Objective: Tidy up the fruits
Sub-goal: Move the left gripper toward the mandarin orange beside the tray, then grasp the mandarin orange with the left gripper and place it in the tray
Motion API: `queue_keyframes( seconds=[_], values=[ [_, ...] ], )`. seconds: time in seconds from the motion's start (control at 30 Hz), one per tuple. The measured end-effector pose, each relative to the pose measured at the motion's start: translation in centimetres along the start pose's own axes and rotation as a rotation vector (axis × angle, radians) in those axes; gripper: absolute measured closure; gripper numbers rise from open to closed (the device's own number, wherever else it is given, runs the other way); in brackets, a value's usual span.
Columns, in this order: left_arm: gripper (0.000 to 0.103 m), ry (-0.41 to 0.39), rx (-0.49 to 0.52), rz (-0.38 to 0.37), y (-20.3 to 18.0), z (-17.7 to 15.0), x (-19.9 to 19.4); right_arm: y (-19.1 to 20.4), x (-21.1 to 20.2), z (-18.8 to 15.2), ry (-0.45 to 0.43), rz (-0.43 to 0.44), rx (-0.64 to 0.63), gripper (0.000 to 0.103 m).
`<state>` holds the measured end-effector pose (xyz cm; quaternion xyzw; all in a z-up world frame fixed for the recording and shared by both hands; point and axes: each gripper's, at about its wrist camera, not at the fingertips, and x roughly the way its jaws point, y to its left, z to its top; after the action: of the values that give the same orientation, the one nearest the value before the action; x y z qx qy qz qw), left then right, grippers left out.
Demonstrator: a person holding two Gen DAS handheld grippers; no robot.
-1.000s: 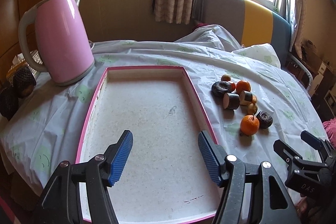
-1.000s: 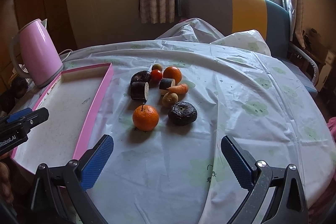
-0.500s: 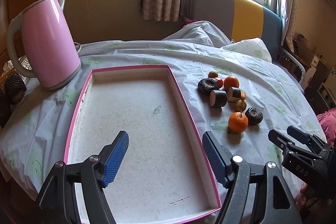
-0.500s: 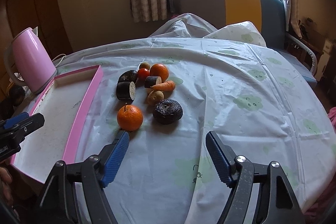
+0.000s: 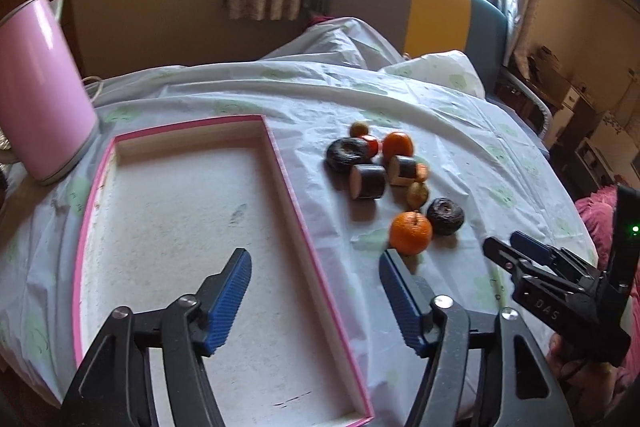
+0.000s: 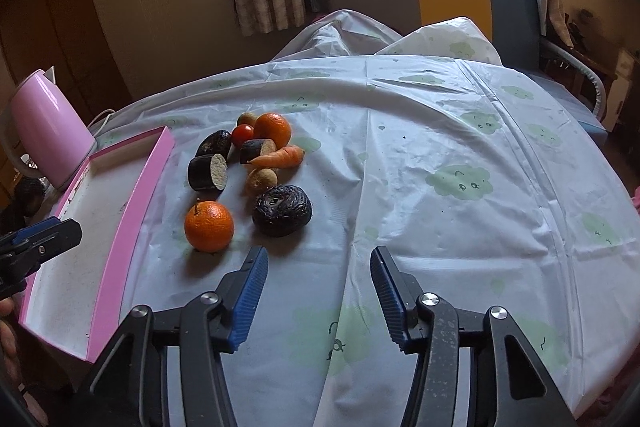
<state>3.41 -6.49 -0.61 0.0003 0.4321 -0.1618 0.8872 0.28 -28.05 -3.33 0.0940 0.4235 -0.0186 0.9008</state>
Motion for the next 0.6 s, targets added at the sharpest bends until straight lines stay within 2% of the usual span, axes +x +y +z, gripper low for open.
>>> queue_keyframes(
  seconds=[0.07, 0.1, 0.13, 0.37, 0.6],
  values=[
    [0.041, 0.024, 0.015, -0.042, -0.8, 0.4, 0.8, -0.1, 0.4, 0.1, 0.006, 0.009, -0.004, 0.049],
    [0.047, 0.038, 0.02, -0.055, -1.2, 0.6, 1.2, -0.1, 0.6, 0.2, 0.01, 0.014, -0.003, 0.049],
    [0.049, 0.046, 0.028, -0.069, -1.6, 0.7, 1.6, -0.1, 0.8, 0.3, 0.012, 0.019, -0.004, 0.049],
    [0.051, 0.109, 0.118, -0.129, -5.0, 1.4, 4.8, -0.8, 1.2, 0.6, 0.018, 0.023, -0.002, 0.049],
    [0.051, 0.174, 0.134, -0.113, -7.0, 1.8, 8.9, -2.2, 1.8, 1.3, 0.013, 0.023, 0.029, 0.049]
  ],
)
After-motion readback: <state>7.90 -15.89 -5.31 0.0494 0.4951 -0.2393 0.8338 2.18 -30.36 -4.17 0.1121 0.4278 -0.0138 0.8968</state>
